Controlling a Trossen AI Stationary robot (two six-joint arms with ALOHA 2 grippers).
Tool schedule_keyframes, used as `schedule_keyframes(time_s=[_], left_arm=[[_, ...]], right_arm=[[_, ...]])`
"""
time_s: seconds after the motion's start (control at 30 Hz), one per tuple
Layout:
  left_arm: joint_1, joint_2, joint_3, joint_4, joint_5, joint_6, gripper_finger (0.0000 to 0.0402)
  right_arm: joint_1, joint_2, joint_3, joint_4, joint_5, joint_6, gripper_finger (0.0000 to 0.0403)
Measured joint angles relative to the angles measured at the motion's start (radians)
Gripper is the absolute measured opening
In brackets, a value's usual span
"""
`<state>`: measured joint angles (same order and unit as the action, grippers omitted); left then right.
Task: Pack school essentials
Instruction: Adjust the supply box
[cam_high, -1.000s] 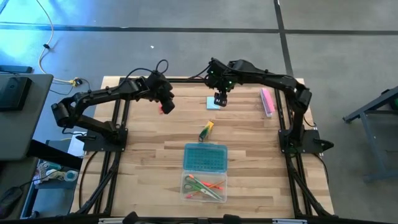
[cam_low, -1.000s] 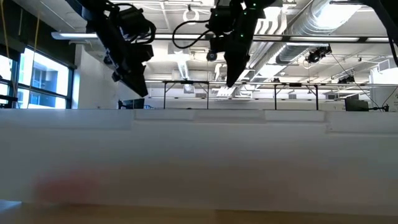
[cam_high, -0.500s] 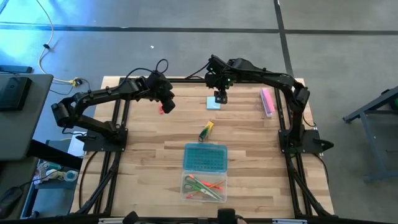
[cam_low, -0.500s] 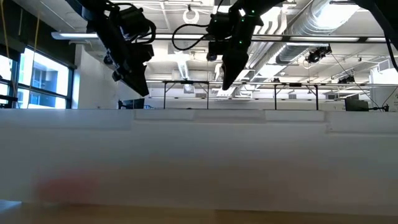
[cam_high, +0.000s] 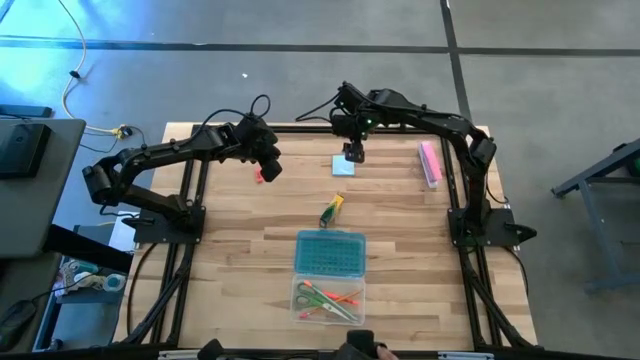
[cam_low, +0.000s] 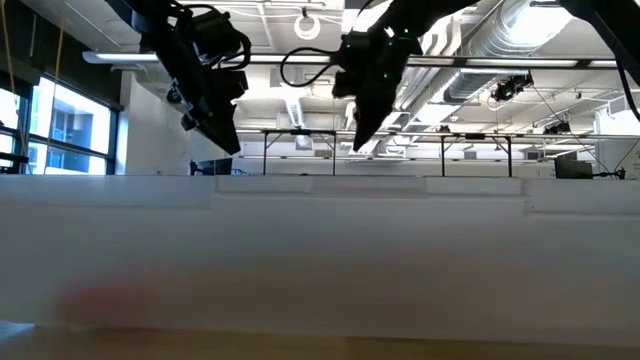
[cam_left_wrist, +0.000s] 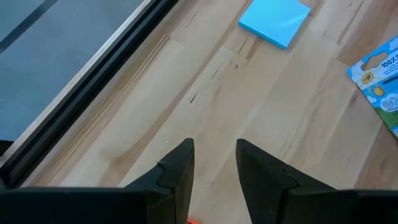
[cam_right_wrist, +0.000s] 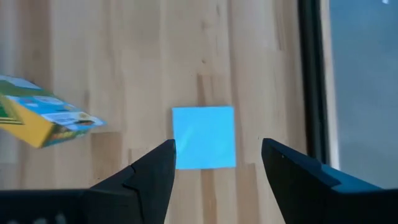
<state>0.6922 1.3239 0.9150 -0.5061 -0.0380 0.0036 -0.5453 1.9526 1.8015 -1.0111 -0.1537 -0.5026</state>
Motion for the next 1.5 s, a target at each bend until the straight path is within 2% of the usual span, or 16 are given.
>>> schedule_keyframes(time_s=[0.07, 0.37, 0.5, 0.73, 0.8, 1.5], left_arm=[[0.0, 0.0, 0.0, 0.0, 0.0, 0.0, 0.011], [0.0, 0.0, 0.0, 0.003, 0.0, 0.0, 0.011], [0.0, 0.0, 0.0, 0.005, 0.0, 0.0, 0.011], [0.0, 0.0, 0.0, 0.005, 0.0, 0.0, 0.011], [0.0, 0.0, 0.0, 0.005, 0.0, 0.0, 0.011], [0.0, 0.0, 0.0, 0.007, 0.0, 0.0, 0.011]], right_arm=[[0.0, 0.0, 0.0, -0.009, -0.034, -0.013, 0.0229], [-0.019, 0.06, 0.0, -0.063, -0.039, -0.112, 0.0239], [-0.029, 0.073, 0.0, -0.054, -0.04, -0.147, 0.028], [-0.035, 0.094, 0.0, -0.047, -0.04, -0.159, 0.0383], [-0.035, 0.11, 0.0, -0.05, -0.04, -0.15, 0.0395], [-0.01, 0.222, 0.0, -0.069, 0.012, -0.079, 0.0399]])
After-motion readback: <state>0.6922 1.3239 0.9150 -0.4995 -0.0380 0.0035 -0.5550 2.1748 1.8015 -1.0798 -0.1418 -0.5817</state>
